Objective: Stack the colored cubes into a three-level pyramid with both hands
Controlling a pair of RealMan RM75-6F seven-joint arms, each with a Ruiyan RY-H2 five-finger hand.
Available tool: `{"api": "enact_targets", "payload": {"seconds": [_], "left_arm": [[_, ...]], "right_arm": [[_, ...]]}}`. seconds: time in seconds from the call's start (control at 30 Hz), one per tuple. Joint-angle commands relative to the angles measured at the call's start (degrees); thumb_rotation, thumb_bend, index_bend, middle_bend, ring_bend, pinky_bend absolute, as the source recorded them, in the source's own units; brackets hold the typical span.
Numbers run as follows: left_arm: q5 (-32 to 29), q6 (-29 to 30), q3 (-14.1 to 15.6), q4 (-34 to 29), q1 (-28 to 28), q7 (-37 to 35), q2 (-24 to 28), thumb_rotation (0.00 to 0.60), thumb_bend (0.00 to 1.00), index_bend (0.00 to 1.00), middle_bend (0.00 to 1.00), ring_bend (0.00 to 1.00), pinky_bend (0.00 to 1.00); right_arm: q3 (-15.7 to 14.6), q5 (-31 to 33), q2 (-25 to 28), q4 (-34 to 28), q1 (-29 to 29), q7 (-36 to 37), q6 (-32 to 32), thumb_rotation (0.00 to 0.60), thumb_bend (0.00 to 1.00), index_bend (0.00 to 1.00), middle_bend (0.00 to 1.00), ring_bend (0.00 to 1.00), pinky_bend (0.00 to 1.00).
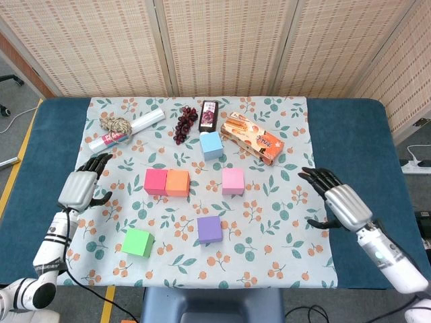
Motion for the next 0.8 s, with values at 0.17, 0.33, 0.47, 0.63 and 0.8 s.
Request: {"api": "enact_targets", "payload": {"seconds": [0.17, 0.33, 0.47, 0.63, 0.8], "left_arm": [[10.25, 6.75, 4.15, -1.89, 5.47, -4.33, 2.44, 0.600, 0.31, 0.15, 0.16, 0.16, 0.26], [14.02, 9.36, 4.87, -1.67, 7.21, -5.17, 1.95, 0.600, 0.31, 0.18, 0.17, 0.17, 0.26], [15.34, 9.72, 4.96, -1.68, 7.83, -5.69, 1.65, 0.600, 0.31, 0.19, 0.17, 0.17, 0.26], [16.25, 9.70, 4.98, -1.69, 8.52, -6.48, 1.50, 0.600, 0.31, 0.19, 0.17, 0.17, 0.26], [16.46, 9.14, 5.02, -1.60, 8.61, -6.81, 1.48, 0.600, 0.31, 0.20, 0.17, 0.17, 0.27]], "right_arm": [[5.22, 6.64, -10.19, 8.23, 15.77, 3.20, -18.82, 0.600, 0.00, 0.00, 0.01, 0.00, 0.00], [6.54, 10.50, -17.98, 16.66, 23.17, -0.85, -27.07, 0.600, 0.00, 0.00, 0.01, 0.00, 0.00], [7.15, 13.78, -23.64, 23.97, 26.94, -2.66, -31.15, 0.600, 0.00, 0.03, 0.04, 0.00, 0.00], [7.10, 15.79, -28.31, 30.62, 29.52, -1.54, -33.93, 0.600, 0.00, 0.07, 0.05, 0.00, 0.00], [6.76, 15.72, -29.59, 32.57, 30.31, -0.58, -34.65, 0.600, 0.00, 0.07, 0.06, 0.00, 0.00]]}}
